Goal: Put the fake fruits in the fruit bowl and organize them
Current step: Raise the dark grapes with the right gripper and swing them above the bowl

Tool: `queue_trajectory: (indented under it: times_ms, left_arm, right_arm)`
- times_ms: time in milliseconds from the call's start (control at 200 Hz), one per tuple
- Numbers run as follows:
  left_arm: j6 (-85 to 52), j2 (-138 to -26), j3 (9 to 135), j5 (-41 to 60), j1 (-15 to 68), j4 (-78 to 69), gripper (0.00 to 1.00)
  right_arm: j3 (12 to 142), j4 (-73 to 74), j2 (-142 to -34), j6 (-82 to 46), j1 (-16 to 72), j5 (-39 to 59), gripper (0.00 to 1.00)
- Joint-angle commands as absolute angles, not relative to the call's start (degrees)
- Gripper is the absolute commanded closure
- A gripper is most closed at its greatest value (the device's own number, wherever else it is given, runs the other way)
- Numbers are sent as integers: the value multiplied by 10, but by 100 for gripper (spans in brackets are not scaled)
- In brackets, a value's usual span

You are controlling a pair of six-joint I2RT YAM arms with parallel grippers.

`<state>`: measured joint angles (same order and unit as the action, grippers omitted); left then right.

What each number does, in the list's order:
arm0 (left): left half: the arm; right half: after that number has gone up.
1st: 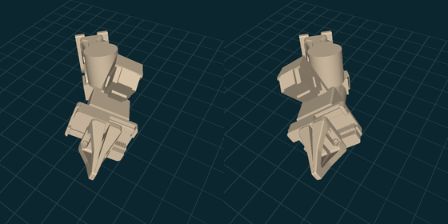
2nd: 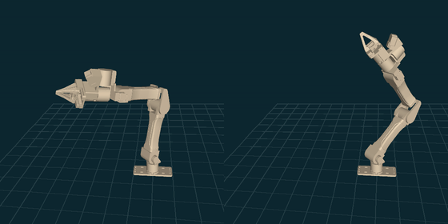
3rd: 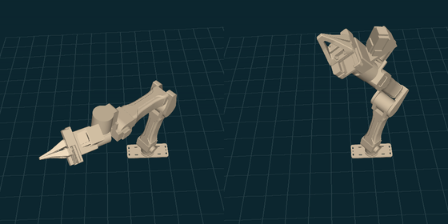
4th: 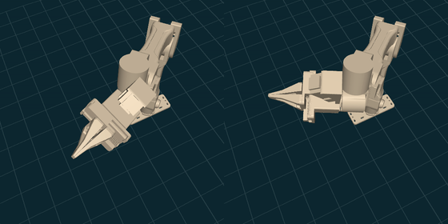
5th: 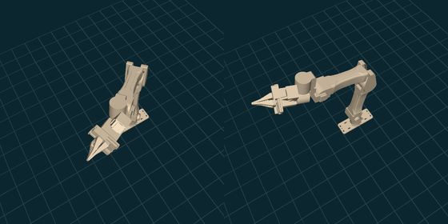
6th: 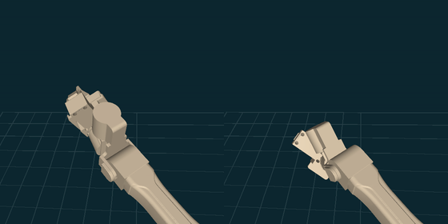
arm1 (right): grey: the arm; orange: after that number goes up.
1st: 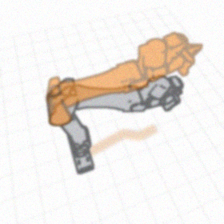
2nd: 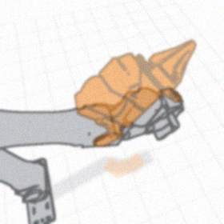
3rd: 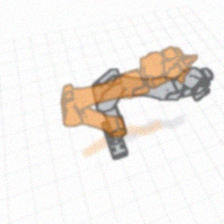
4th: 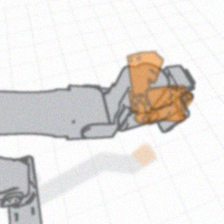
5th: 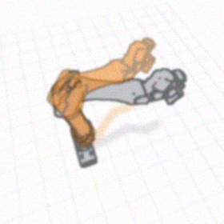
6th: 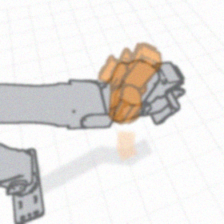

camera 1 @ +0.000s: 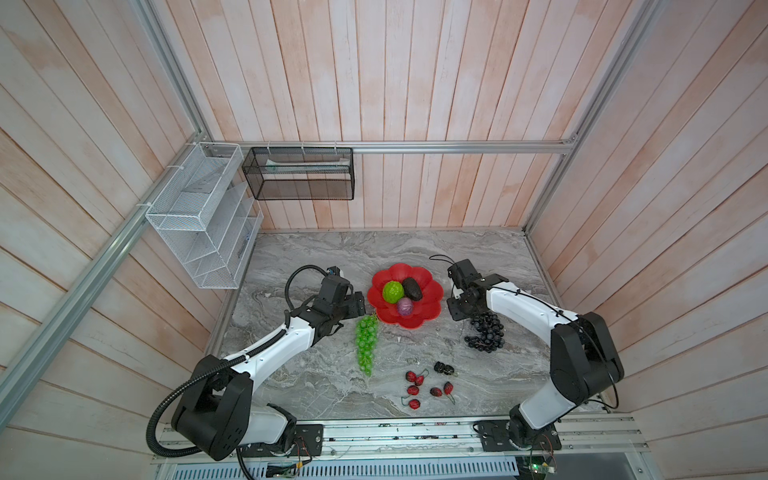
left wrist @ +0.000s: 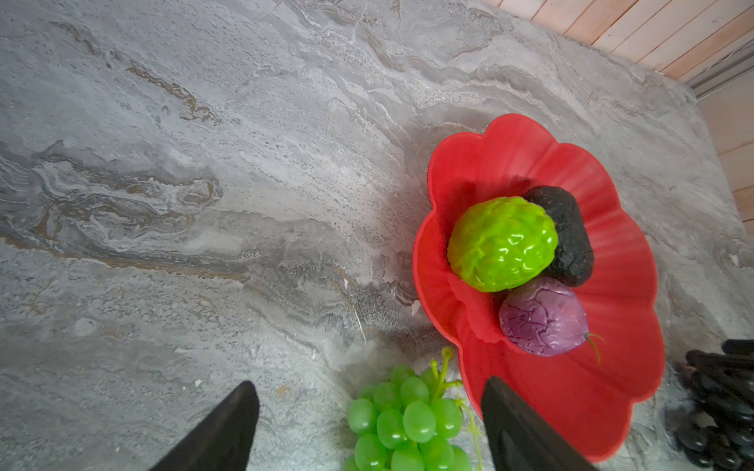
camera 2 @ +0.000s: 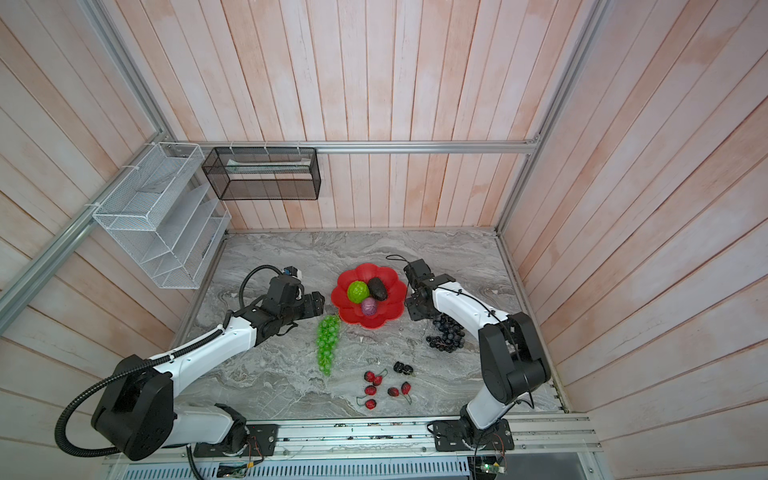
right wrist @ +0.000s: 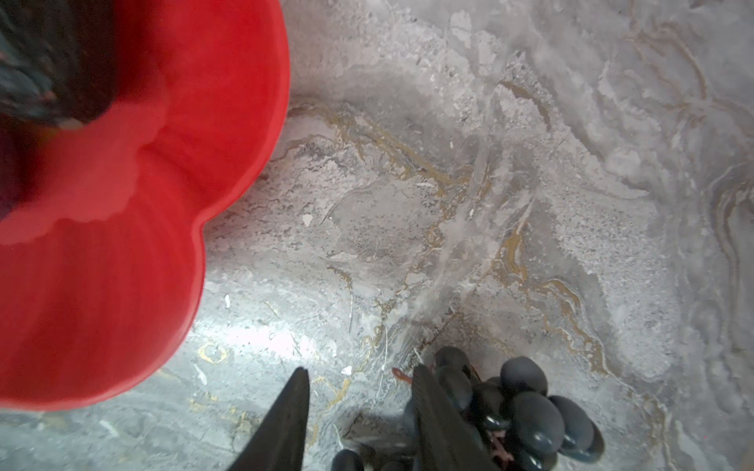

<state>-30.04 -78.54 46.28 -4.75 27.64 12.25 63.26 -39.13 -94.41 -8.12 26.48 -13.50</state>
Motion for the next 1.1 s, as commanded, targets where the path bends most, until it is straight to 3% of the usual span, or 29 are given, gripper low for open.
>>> queue_trajectory:
  times_ms: [0, 280, 665, 815, 1095]
  left_arm:
    - [-291, -773, 445, -53, 272, 107, 12]
    - [-298, -758, 425, -50, 272, 100, 12]
    - [-296, -758, 425, -49, 268, 97, 12]
    - [-297, -756, 425, -49, 267, 97, 12]
    - [-296, -757, 426, -49, 267, 98, 12]
  right_arm:
    - [641, -440, -964, -91, 286, -232, 59]
    - [656, -438, -1037, -65, 331, -324, 64]
    - [646, -445, -1061, -58, 333, -366, 69]
    - [641, -444, -1064, -58, 333, -395, 81]
    - [638, -430, -1065, -56, 330, -413, 92]
